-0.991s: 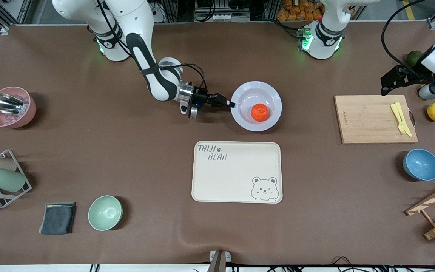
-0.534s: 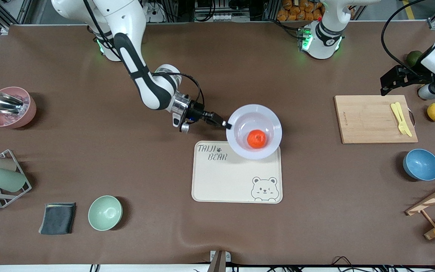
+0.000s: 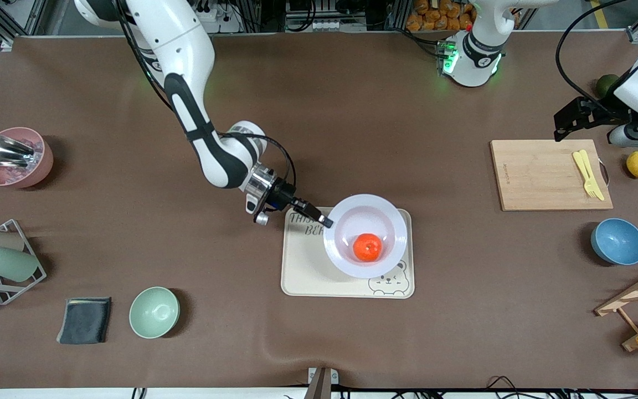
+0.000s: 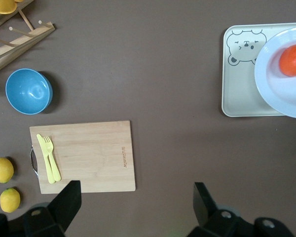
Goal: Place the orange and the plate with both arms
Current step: 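Slide the plate with the right gripper onto the bear tray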
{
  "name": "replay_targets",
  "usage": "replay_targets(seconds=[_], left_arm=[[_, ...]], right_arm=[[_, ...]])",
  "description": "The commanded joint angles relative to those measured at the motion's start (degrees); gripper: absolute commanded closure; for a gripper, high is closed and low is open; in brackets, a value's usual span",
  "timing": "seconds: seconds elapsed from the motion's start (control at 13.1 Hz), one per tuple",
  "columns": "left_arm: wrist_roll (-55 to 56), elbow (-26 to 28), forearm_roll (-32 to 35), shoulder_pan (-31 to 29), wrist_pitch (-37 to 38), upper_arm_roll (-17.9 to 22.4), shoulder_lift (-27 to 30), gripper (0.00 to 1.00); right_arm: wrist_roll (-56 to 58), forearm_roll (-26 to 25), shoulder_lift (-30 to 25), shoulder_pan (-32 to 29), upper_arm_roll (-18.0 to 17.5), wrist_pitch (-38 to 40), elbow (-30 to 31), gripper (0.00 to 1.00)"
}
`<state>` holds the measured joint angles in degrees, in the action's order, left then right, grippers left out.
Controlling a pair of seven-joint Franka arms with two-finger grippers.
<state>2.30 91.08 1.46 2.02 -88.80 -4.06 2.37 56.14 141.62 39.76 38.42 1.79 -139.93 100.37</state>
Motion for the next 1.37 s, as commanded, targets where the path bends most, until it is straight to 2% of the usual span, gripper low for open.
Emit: replay_targets(seconds=[0.0, 0.15, 0.91, 1.14, 1.22, 1.3], left_arm=[[-1.16, -1.26, -1.55, -0.53, 0.03, 0.11, -0.53, 0.00], [-1.16, -1.60, -1.46, -0.44, 0.03, 0.20, -0.53, 0.00], [-0.72, -2.05, -1.29, 0.09, 0.21, -1.21, -0.35, 0.00], [-0.89, -2.05, -1.37, 0.09, 0.38, -1.21, -0.26, 0.00], [-0.81, -2.05, -1.37, 0.17, 0.38, -1.21, -0.26, 0.00], [-0.89, -2.05, -1.29, 0.09, 0.38, -1.21, -0.26, 0.00]], right_arm=[[0.02, -1.43, 2.95, -1.50, -0.56, -0.08, -3.52, 1.00], [0.03, -3.53, 3.57, -2.29, -0.65, -0.08, -3.61, 1.00], [1.34, -3.80, 8.23, -2.64, -0.65, 0.01, -6.42, 0.99], [0.73, -6.08, 8.32, -3.26, -0.65, -0.08, -6.51, 0.57], [0.64, -6.70, 8.32, -3.87, -0.65, -0.17, -6.51, 0.49], [0.47, -6.96, 8.32, -4.05, -0.65, -0.43, -6.51, 0.48]])
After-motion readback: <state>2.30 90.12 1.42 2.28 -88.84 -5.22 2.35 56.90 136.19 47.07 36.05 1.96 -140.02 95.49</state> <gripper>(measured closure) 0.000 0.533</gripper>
